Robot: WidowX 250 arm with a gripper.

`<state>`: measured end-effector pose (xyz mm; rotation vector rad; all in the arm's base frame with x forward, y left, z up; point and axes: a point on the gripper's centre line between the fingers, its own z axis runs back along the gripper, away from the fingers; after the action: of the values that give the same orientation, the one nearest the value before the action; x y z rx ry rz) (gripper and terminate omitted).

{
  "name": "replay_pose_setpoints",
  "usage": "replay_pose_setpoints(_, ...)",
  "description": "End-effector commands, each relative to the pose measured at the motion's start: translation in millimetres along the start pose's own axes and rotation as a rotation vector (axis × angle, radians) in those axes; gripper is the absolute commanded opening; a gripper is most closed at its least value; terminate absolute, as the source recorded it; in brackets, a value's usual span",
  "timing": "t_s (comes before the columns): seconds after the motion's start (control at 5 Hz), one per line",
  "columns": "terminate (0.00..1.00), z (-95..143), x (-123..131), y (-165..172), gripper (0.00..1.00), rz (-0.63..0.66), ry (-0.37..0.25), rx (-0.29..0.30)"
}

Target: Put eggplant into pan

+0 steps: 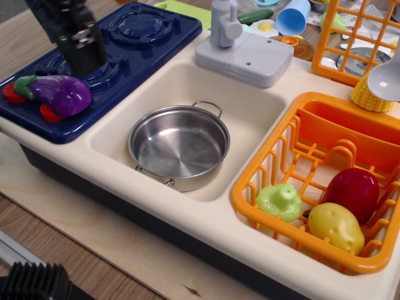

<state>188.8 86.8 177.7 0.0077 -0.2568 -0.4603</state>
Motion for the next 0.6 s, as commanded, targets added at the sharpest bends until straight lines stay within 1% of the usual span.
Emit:
replay_pose_setpoints(0.0,0.00,10.3,-9.0,12.6,1.00,-0.320,-0.005,-0.083)
replay_pose_setpoints(0.2,0.00,3.3,-12.8,13.2,1.00,-0.401,-0.035,-0.106)
replay_pose_setpoints(0.4,0.00,-12.2,-16.6,6.0,1.00,-0.451,-0.050,-0.059)
